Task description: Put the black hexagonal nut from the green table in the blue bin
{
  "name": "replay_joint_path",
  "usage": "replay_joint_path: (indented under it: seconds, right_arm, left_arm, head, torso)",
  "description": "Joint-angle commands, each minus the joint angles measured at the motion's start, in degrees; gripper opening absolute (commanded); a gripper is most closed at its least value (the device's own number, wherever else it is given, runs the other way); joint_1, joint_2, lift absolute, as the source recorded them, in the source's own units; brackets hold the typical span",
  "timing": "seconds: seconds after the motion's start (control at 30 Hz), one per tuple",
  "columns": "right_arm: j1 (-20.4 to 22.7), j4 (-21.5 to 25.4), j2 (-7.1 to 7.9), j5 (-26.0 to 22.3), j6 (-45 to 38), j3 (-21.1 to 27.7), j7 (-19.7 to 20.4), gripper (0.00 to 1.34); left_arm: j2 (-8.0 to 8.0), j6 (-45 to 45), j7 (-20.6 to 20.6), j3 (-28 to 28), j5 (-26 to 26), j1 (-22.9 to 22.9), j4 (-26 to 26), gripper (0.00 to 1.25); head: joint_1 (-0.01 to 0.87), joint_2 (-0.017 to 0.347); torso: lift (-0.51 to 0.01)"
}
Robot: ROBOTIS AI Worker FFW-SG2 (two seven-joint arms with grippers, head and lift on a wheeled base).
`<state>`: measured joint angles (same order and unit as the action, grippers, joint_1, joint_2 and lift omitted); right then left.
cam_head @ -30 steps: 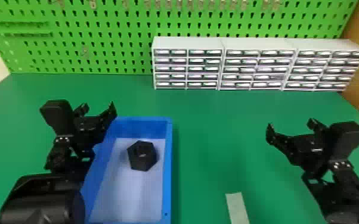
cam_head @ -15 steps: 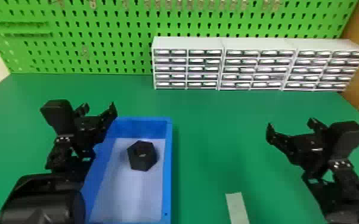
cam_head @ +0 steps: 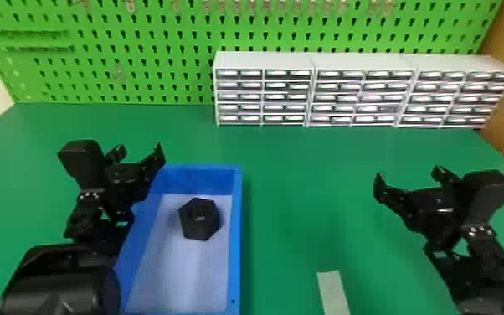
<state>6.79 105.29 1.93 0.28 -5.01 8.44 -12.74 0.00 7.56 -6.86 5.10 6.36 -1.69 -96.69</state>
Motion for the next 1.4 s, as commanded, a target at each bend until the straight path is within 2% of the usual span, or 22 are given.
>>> replay_joint_path:
  seconds: [0.0, 1.37]
  right_arm:
    - [0.1, 0.0, 0.00, 0.0, 0.0, 0.0, 0.0, 1.27]
    - [0.2, 0.0, 0.09, -0.5, 0.1, -0.2, 0.0, 1.27]
  left_arm:
    - [-0.15, 0.0, 0.0, 0.0, 0.1, 0.0, 0.0, 0.81]
    - [-0.15, -0.2, 0.0, 0.0, 0.4, 0.0, -0.1, 0.81]
  head:
    - [0.686, 0.051]
    - [0.686, 0.051]
  torso:
    - [-0.097]
    - [-0.097]
